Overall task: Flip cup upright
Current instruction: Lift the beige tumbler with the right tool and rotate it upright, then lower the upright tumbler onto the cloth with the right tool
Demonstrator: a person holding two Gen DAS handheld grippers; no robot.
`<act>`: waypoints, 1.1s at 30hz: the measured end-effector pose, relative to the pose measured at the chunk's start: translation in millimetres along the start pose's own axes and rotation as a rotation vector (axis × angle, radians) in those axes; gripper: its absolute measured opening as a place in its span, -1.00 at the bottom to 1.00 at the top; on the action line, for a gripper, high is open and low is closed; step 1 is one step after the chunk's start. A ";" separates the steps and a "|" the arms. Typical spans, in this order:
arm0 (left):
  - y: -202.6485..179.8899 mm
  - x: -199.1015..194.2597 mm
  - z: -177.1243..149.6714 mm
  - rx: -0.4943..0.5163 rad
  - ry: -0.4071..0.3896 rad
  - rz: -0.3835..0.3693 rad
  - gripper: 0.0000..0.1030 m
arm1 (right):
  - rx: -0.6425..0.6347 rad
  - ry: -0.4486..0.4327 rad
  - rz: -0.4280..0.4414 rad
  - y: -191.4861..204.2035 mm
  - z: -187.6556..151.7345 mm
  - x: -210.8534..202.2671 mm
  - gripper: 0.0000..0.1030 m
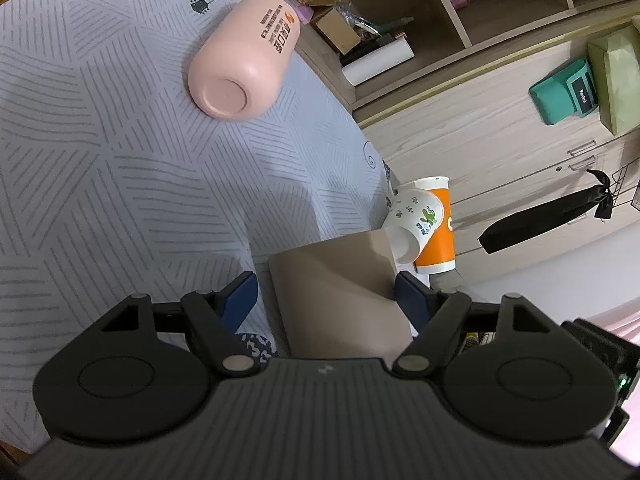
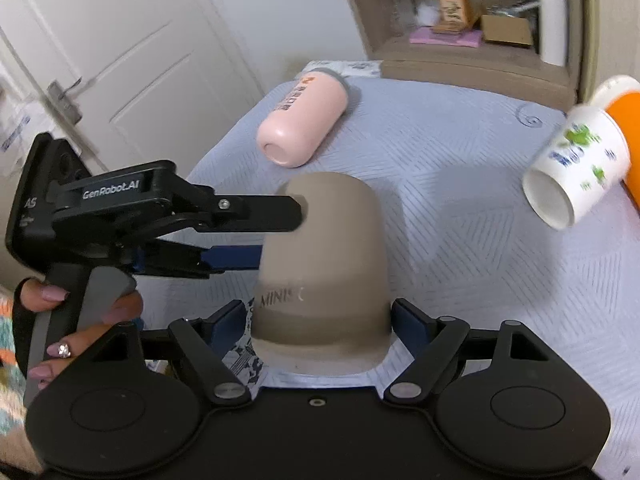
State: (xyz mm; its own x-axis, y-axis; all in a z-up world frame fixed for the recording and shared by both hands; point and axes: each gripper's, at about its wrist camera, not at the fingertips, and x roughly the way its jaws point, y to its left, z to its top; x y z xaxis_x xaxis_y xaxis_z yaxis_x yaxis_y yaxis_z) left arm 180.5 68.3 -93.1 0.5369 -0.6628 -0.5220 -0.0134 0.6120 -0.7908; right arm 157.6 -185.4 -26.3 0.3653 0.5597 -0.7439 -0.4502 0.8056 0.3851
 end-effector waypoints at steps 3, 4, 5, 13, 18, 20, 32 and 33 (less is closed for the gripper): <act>0.7 2.4 0.1 -0.009 0.008 -0.008 0.46 | -0.020 0.028 0.007 -1.3 8.3 2.5 0.65; 1.4 3.3 0.2 -0.012 0.012 -0.012 0.46 | -0.025 0.032 0.007 -1.6 10.3 3.3 0.65; 1.6 4.8 0.0 -0.018 0.014 -0.017 0.46 | -0.027 0.046 0.009 -2.6 13.8 5.2 0.65; -4.0 8.8 -1.2 0.022 -0.001 -0.010 0.53 | 0.043 0.080 0.041 -15.5 18.5 4.4 0.59; -12.6 11.3 -7.8 0.076 -0.014 -0.005 0.64 | 0.044 0.082 0.044 -17.3 19.0 4.9 0.58; -15.2 14.6 -10.8 0.075 0.003 -0.017 0.63 | 0.039 0.080 0.043 -16.9 18.9 4.0 0.58; -22.8 9.7 -26.1 0.122 -0.090 0.027 0.54 | -0.035 0.054 0.024 -9.3 14.0 0.2 0.58; -25.9 8.6 -27.4 0.144 -0.092 0.030 0.54 | -0.039 0.048 0.025 -9.1 12.8 -1.2 0.58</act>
State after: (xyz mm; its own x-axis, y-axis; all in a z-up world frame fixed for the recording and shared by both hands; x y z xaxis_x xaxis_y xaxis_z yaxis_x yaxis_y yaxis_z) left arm 162.3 34.9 -85.9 0.6133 -0.6048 -0.5080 0.0867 0.6908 -0.7178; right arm 171.7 -191.0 -21.9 0.3146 0.5685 -0.7601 -0.4901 0.7831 0.3828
